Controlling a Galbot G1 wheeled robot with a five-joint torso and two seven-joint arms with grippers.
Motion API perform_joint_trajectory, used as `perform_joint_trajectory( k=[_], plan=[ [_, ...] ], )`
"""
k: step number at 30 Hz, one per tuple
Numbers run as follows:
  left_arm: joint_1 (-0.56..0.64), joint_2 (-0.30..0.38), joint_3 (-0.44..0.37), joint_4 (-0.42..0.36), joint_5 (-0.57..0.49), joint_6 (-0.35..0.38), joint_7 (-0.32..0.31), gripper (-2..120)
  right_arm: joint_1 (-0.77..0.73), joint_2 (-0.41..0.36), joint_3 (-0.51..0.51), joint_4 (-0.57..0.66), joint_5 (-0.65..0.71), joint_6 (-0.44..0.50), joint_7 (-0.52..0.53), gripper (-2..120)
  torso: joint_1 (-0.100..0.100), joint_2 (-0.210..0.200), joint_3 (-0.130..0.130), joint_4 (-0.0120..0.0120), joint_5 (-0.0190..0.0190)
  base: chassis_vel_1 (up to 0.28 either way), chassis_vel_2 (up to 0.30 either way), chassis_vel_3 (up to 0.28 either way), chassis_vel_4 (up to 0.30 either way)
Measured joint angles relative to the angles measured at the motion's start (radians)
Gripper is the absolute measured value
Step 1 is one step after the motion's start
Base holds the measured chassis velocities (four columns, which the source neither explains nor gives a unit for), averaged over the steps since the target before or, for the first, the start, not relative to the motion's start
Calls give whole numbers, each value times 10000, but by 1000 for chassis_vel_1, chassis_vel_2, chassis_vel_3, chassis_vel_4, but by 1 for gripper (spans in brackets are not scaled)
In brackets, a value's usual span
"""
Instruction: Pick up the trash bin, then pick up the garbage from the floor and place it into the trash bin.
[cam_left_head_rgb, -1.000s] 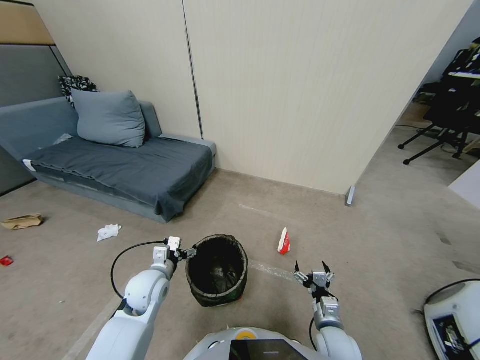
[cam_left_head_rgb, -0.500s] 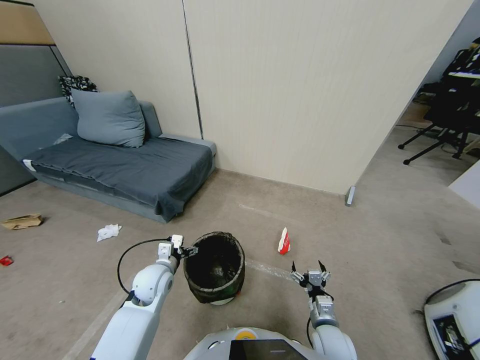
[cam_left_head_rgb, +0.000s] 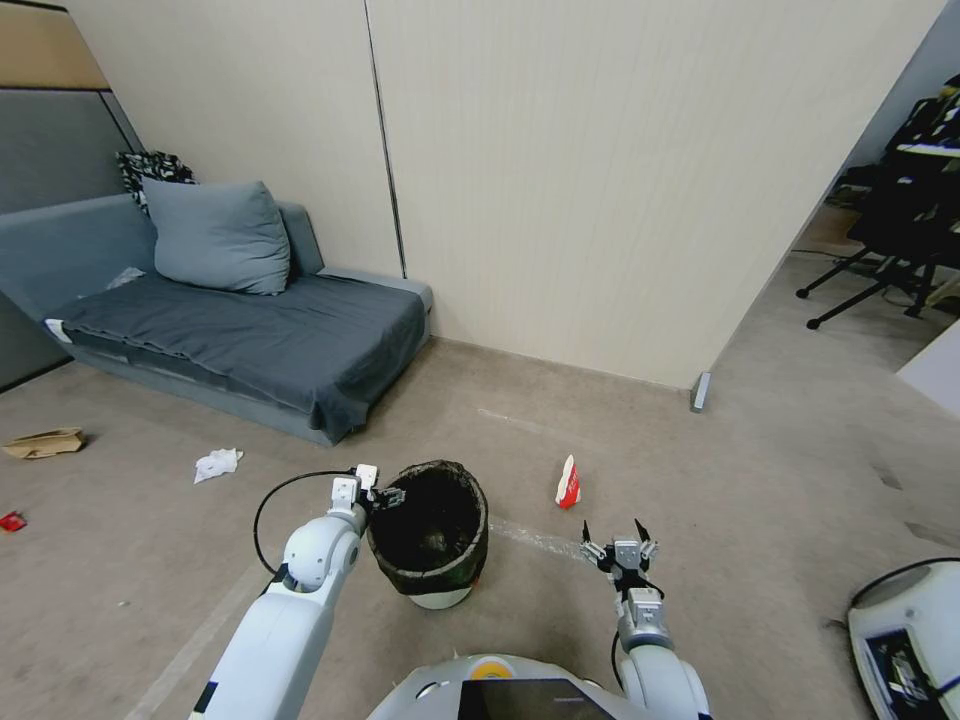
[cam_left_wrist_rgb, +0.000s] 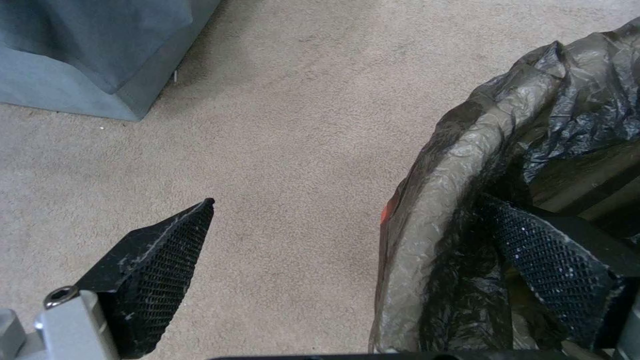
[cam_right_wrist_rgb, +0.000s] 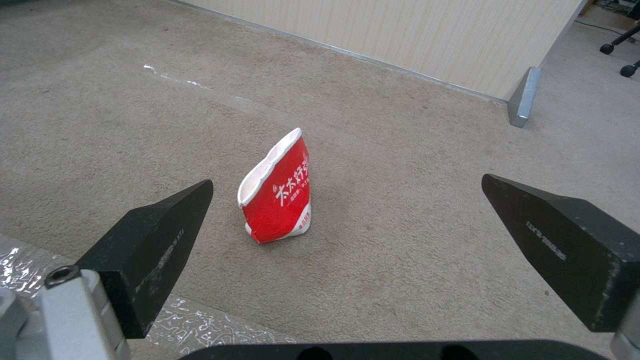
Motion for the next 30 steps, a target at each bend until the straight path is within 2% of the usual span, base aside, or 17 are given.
perform_joint_trajectory(
  k=[30],
  plan=[
    [808,-6,6,-769,38,-5,123,100,-75,0,-122,70,27,74,-1,100,0,0,0,0,0,0,0,0,0]
  ],
)
